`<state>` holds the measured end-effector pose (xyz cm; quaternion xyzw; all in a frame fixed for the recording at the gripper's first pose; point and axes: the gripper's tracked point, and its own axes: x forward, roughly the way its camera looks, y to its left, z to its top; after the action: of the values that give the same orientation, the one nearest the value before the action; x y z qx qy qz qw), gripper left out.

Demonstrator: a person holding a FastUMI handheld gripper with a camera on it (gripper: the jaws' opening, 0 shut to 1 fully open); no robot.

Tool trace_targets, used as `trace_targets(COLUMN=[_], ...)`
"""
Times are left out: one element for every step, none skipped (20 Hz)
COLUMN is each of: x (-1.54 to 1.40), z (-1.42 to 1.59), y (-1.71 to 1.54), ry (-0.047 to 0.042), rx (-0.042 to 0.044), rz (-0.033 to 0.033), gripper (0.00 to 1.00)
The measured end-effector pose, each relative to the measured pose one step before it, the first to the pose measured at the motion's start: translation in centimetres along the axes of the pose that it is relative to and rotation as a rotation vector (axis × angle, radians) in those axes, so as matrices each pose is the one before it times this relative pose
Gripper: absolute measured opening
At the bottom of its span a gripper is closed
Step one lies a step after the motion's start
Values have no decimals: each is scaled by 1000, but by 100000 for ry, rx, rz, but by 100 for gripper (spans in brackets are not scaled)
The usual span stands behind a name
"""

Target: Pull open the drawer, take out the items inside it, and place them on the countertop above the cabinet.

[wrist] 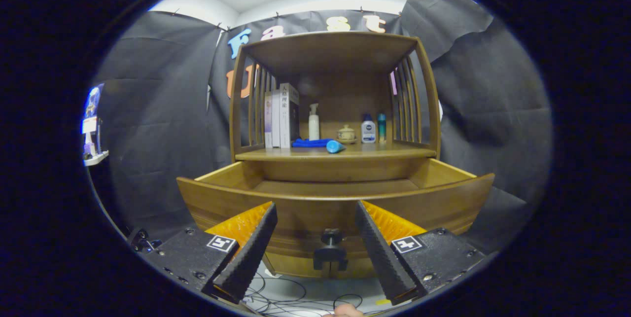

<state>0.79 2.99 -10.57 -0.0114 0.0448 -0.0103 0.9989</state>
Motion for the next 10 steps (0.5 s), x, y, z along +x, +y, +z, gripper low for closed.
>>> trace_targets(x=[273, 325, 273, 319, 251, 121, 246, 267, 15, 133], z=[-726, -827, -533, -464, -317, -302, -117, -118, -58, 60], y=[-305, -244, -133, -247, -228, -335, -85, 11, -26, 17], ry=[1291, 1736, 1136, 909, 811, 503, 401, 91, 151, -920], rx=[657, 521, 353, 308, 332, 507, 777, 857, 428, -194], rz=[-478, -370, 468, 177, -91, -616, -154, -2, -513, -37], gripper=[100, 100, 100, 100, 100, 100, 100, 100, 100, 100])
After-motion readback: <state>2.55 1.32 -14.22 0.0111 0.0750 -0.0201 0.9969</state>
